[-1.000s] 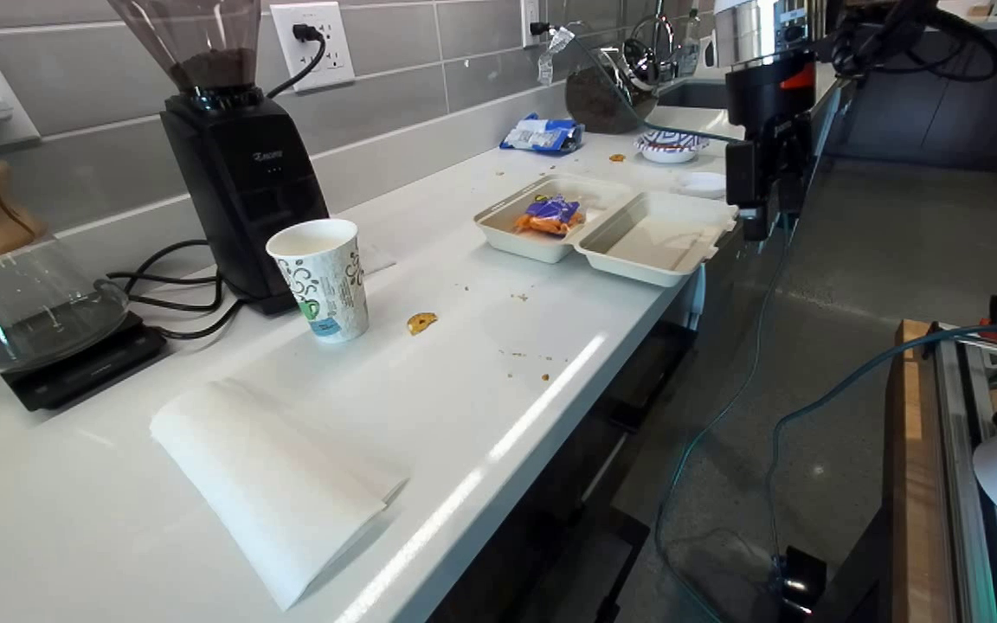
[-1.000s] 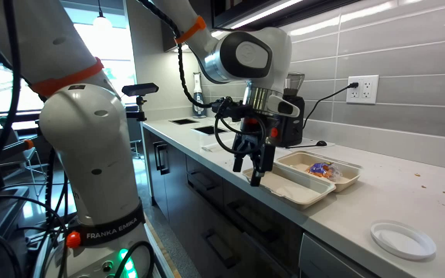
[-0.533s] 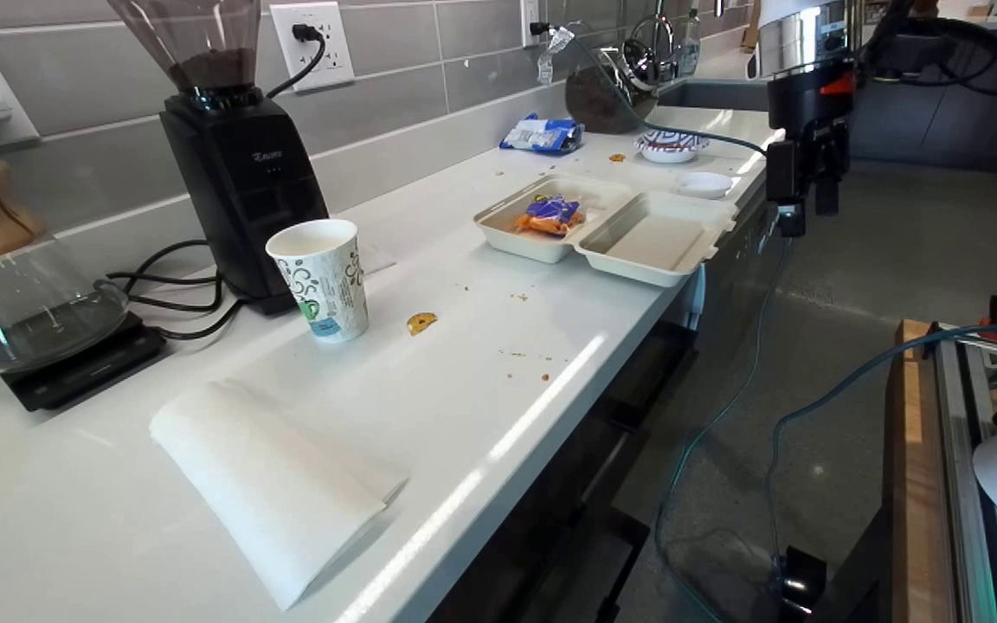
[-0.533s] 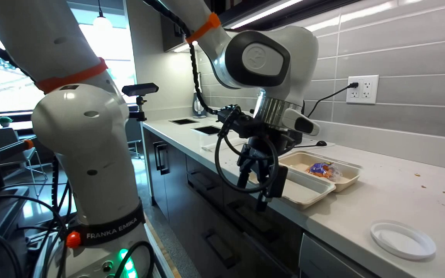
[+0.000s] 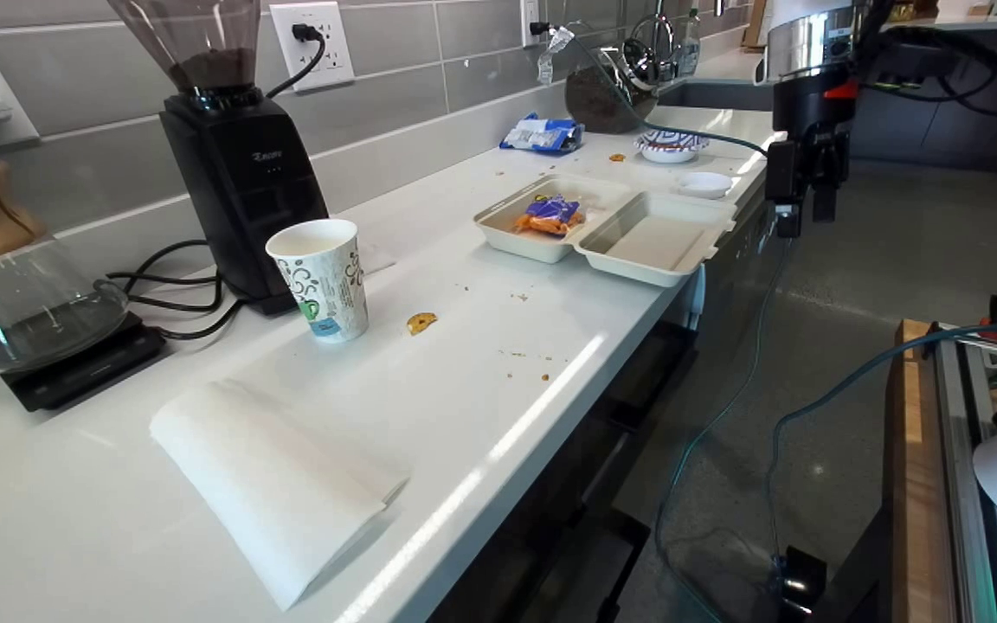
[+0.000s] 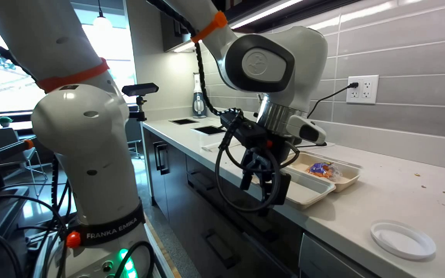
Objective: Close the food pack.
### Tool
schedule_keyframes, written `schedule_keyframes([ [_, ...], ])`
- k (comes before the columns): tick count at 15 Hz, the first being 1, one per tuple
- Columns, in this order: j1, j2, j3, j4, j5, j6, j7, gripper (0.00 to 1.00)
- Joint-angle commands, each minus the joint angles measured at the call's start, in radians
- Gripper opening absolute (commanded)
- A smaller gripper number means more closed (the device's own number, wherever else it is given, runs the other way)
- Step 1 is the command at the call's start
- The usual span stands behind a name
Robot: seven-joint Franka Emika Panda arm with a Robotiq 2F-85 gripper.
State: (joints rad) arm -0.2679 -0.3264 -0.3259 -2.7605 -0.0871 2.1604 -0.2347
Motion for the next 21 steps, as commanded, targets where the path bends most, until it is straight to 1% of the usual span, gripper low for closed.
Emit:
schedule_keyframes([
  [1,0.011,0.064,0.013,0.001,0.015,0.008,-0.01,1.0],
  [4,0.048,0.103,0.008,-0.001,0.098,0.025,-0.071,1.0],
  [8,0.068,0.149,0.01,-0.001,0.183,0.041,-0.129,1.0],
  [9,0.07,0.153,0.012,-0.001,0.201,0.055,-0.133,0.92],
  [10,0.072,0.162,0.012,0.0,0.221,0.074,-0.143,0.77],
  [11,0.073,0.165,0.013,0.0,0.239,0.088,-0.154,0.74],
  [12,0.074,0.174,0.012,0.0,0.257,0.112,-0.168,0.56],
  [14,0.08,0.188,0.01,0.0,0.311,0.165,-0.2,0.42],
  [15,0.084,0.196,0.008,0.0,0.347,0.195,-0.222,0.33],
  [16,0.087,0.204,0.008,0.0,0.38,0.226,-0.244,0.27],
  [17,0.09,0.207,0.008,0.0,0.407,0.25,-0.264,0.18],
  [19,0.093,0.215,0.01,0.001,0.455,0.293,-0.302,0.04],
  [20,0.095,0.218,0.011,0.001,0.473,0.31,-0.318,0.0],
  [21,0.096,0.22,0.011,0.001,0.493,0.327,-0.335,0.0],
])
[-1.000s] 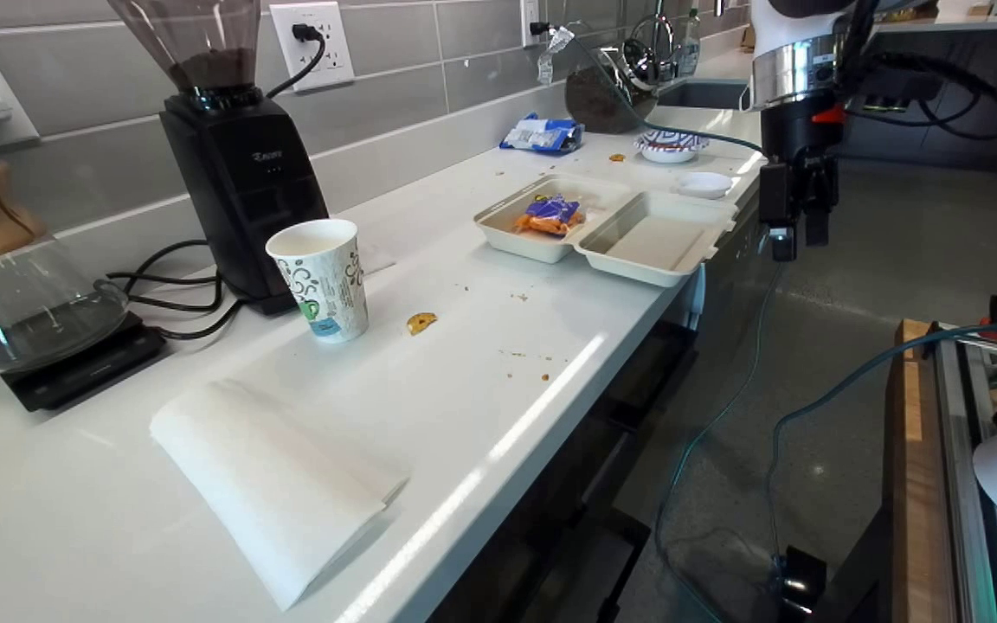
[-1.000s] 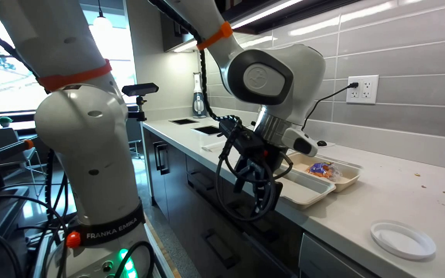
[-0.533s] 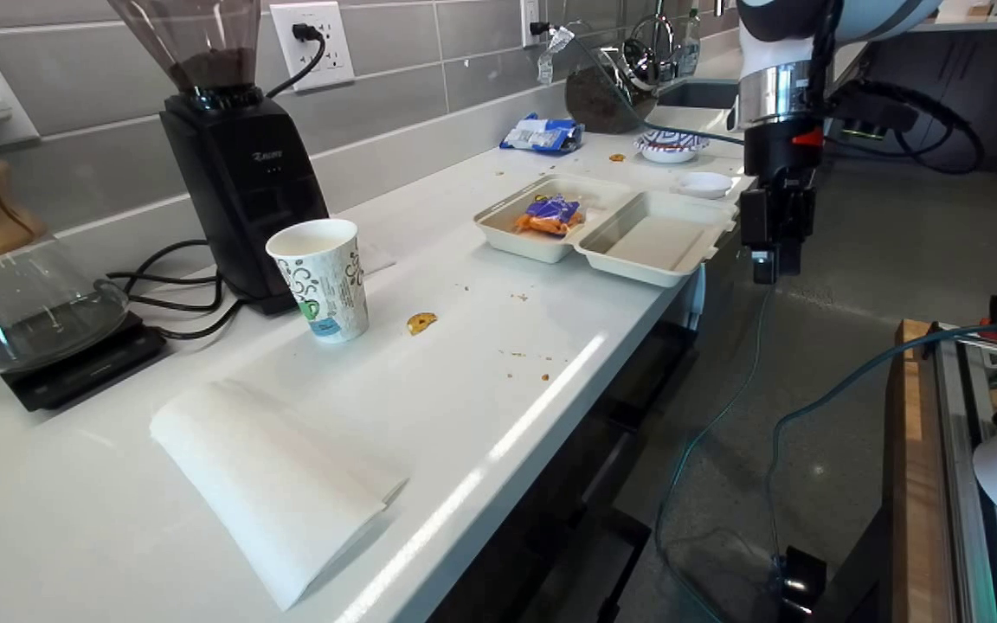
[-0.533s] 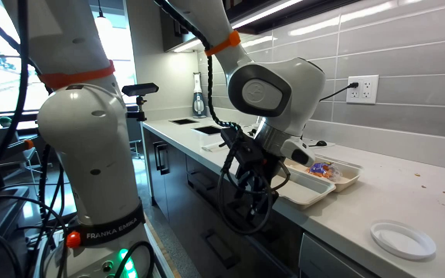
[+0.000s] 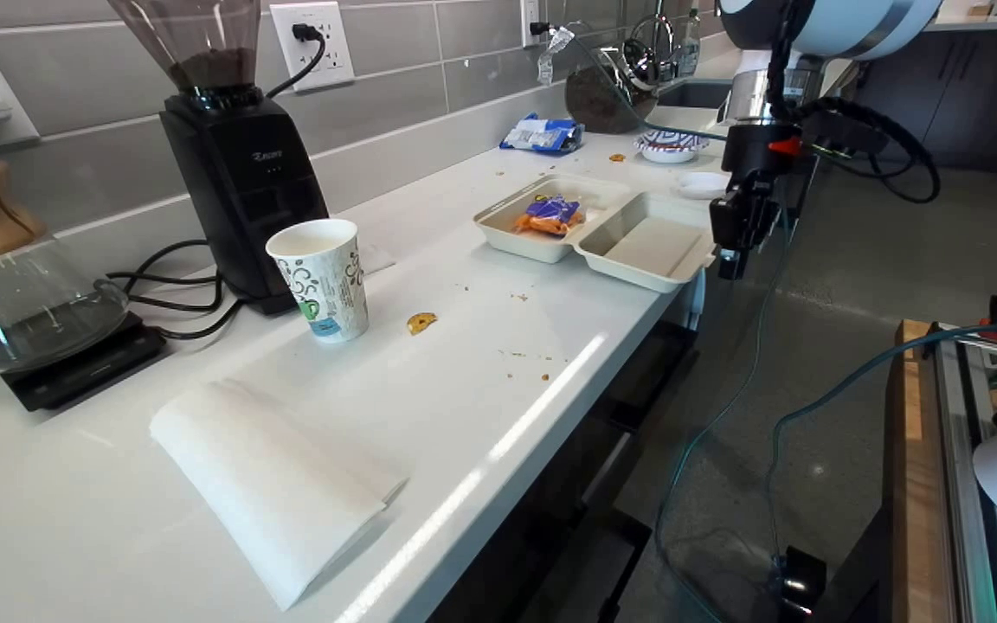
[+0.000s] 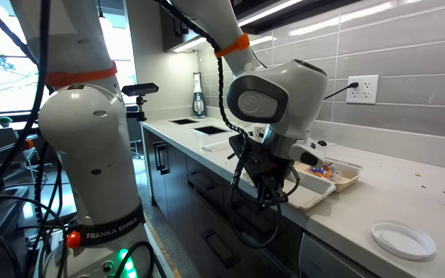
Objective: Close the food pack.
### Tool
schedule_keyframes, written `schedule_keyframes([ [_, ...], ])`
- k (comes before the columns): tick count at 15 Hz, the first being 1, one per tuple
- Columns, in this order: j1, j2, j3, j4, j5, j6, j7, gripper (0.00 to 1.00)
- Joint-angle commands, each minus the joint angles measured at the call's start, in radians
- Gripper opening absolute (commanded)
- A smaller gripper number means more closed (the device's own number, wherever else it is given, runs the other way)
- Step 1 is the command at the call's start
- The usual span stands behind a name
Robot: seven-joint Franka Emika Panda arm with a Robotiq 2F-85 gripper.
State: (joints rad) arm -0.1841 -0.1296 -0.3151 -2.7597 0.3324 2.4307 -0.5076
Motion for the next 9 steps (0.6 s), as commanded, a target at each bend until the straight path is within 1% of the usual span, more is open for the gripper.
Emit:
schedule_keyframes([
  [1,0.014,0.022,0.0,0.0,0.09,0.068,-0.077,0.0],
  [5,0.018,0.013,-0.001,0.001,0.15,0.088,-0.132,0.0],
  [9,0.015,-0.012,0.0,0.011,0.181,0.09,-0.172,0.0],
])
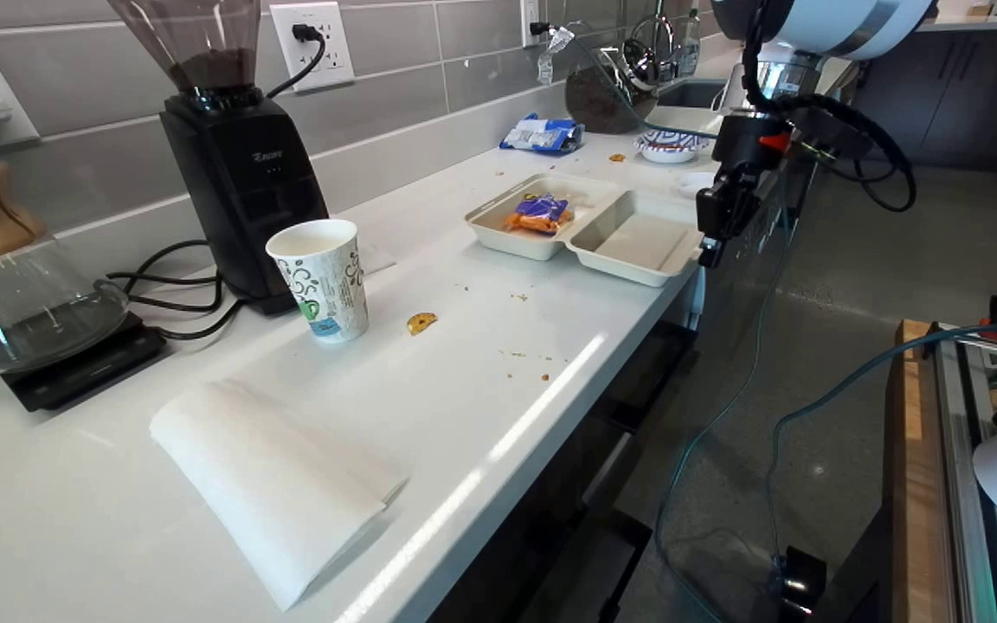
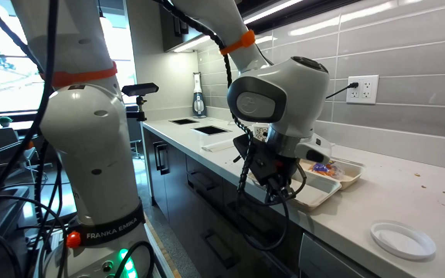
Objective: Close the food pack.
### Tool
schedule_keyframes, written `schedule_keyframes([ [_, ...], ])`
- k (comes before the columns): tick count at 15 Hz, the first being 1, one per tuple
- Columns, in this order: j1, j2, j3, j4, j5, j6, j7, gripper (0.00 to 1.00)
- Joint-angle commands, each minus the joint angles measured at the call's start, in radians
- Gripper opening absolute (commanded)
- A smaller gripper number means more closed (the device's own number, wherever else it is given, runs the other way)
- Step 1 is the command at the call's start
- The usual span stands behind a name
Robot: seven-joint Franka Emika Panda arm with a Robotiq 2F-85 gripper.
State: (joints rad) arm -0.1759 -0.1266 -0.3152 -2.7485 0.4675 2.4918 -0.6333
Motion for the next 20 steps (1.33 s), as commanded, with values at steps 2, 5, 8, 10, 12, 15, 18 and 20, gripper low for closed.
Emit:
schedule_keyframes([
  [2,0.007,-0.023,-0.001,0.006,0.053,0.032,-0.061,0.0],
  [5,0.012,-0.043,-0.006,0.004,0.065,0.04,-0.077,0.0],
  [8,0.017,-0.078,-0.01,-0.01,0.081,0.059,-0.089,0.0],
  [10,0.023,-0.083,-0.015,0.001,0.097,0.067,-0.1,0.0],
  [12,0.029,-0.111,-0.017,-0.014,0.111,0.076,-0.113,0.0],
  [15,0.04,-0.12,-0.025,0.006,0.128,0.068,-0.132,0.0],
  [18,0.046,-0.157,-0.028,-0.012,0.138,0.075,-0.144,0.0],
  [20,0.055,-0.164,-0.033,-0.002,0.15,0.076,-0.157,0.0],
])
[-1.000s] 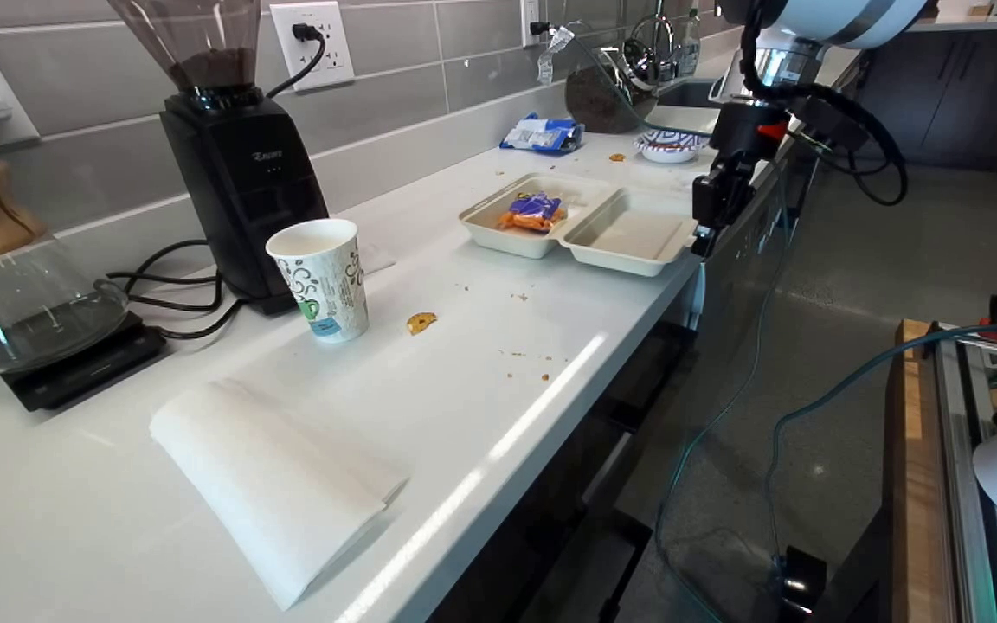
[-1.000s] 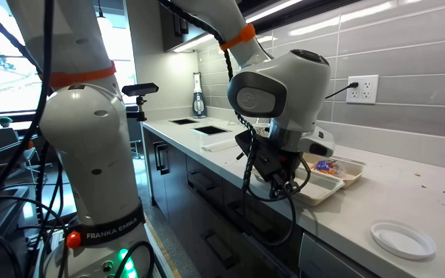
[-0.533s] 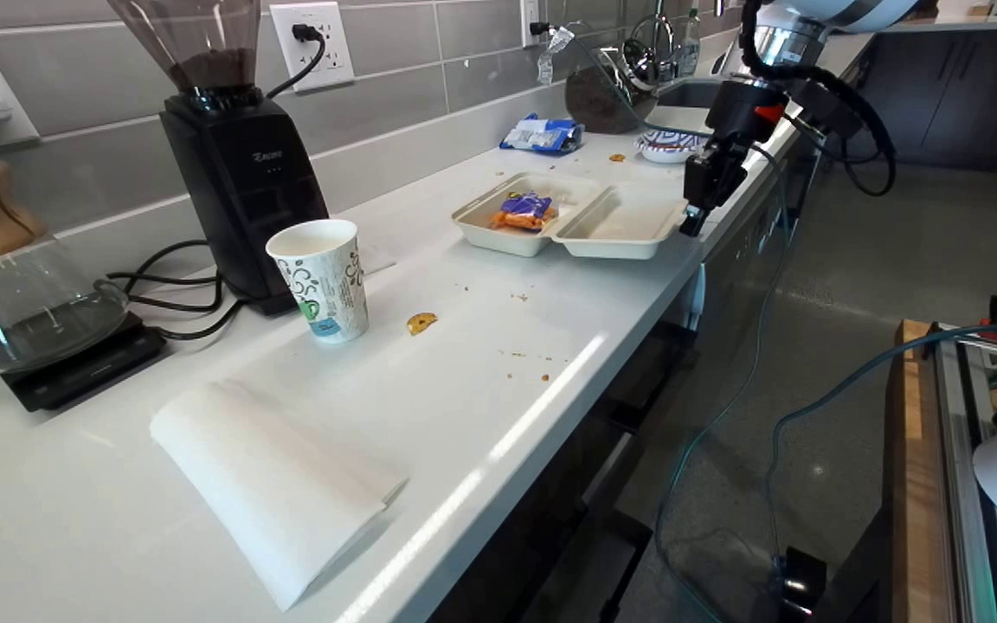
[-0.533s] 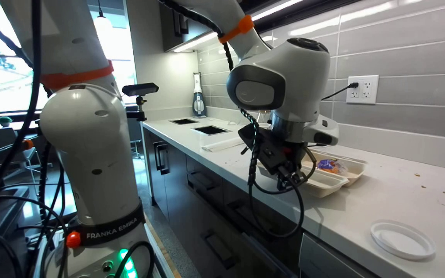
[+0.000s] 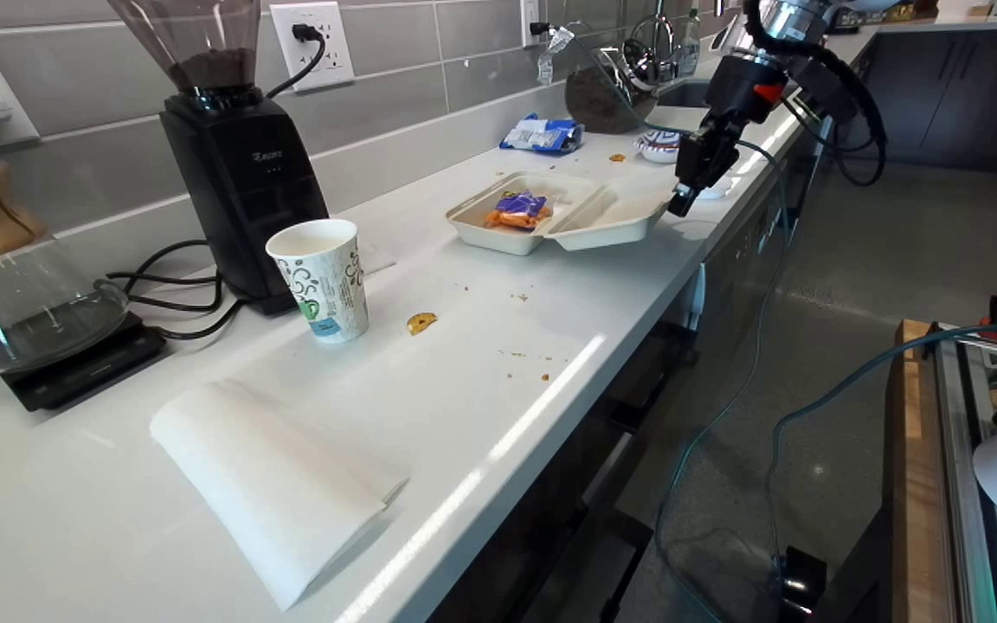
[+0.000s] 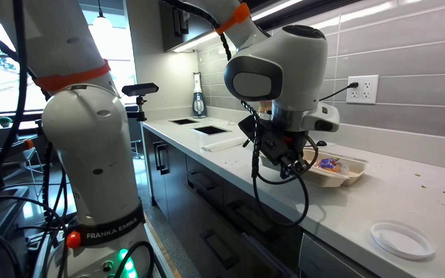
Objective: Close the food pack.
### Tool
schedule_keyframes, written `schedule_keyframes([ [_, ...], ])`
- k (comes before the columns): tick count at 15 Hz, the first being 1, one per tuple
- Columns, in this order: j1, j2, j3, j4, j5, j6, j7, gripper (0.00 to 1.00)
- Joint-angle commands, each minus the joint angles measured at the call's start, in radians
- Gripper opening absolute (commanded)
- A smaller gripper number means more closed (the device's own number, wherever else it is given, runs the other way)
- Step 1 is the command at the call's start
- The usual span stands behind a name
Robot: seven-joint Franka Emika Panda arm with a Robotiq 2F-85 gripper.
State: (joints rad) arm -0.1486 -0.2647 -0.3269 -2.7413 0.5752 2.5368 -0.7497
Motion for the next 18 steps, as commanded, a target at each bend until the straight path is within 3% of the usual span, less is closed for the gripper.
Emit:
schedule_keyframes([
  [1,0.028,-0.059,-0.018,-0.041,0.043,0.045,-0.044,0.0],
  [5,0.059,-0.051,-0.028,-0.001,0.077,0.058,-0.081,0.0],
  [6,0.063,-0.088,-0.022,-0.04,0.083,0.081,-0.087,0.0],
  [18,0.144,-0.082,-0.007,-0.001,0.311,0.149,-0.27,0.0],
])
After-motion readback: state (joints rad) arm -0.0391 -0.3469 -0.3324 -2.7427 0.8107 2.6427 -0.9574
